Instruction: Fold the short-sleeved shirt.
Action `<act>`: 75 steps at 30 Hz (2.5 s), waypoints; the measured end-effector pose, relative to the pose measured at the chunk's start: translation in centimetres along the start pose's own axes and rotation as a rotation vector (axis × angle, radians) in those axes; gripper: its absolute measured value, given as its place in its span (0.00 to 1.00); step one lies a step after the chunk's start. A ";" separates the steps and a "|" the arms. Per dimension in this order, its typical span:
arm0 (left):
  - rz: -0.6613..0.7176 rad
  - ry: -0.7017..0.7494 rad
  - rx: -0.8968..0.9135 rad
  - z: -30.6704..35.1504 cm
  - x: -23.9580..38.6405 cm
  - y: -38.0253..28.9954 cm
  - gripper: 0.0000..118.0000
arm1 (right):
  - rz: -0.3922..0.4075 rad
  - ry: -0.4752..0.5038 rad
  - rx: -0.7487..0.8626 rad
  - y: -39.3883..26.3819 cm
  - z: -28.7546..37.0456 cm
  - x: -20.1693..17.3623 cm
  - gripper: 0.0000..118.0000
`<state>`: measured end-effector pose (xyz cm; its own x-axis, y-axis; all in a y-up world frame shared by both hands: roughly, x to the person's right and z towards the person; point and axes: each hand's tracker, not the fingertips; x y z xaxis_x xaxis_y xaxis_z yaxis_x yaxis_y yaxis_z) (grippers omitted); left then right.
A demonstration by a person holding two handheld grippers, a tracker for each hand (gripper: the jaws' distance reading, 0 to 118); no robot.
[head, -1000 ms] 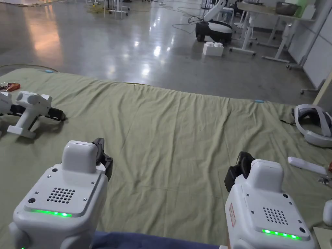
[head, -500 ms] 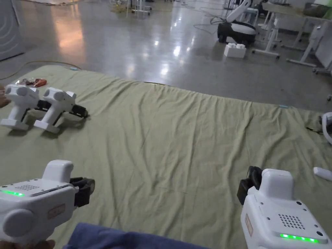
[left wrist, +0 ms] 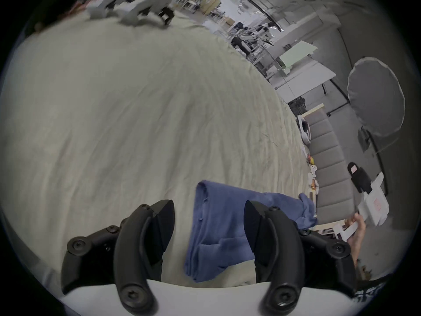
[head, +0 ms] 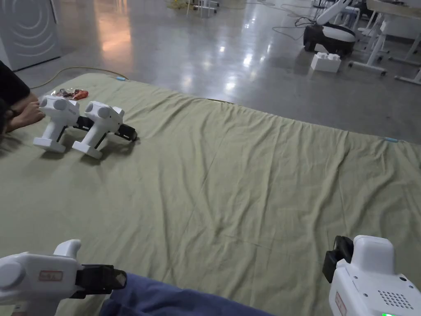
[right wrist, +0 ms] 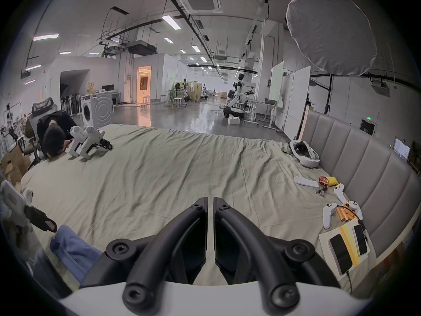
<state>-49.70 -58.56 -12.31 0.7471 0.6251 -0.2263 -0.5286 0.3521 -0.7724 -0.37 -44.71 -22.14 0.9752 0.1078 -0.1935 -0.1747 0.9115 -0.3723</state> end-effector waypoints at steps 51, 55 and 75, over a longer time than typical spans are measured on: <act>-0.159 0.180 0.066 7.6 12.1 0.9 0.10 | -0.024 0.064 -0.029 -0.8 -0.1 1.6 0.06; -0.147 -0.008 -0.004 5.1 15.4 -0.6 0.10 | -0.030 0.058 -0.033 -1.1 0.0 2.0 0.06; -0.142 0.117 -0.250 -14.3 22.4 -7.5 0.10 | -0.098 -0.026 -0.094 -3.8 0.9 5.4 0.06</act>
<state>-23.22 -57.19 -20.10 0.8554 0.4921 -0.1615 -0.3112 0.2391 -0.9198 5.73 -47.21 -20.96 0.9911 0.0314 -0.1293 -0.0894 0.8769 -0.4724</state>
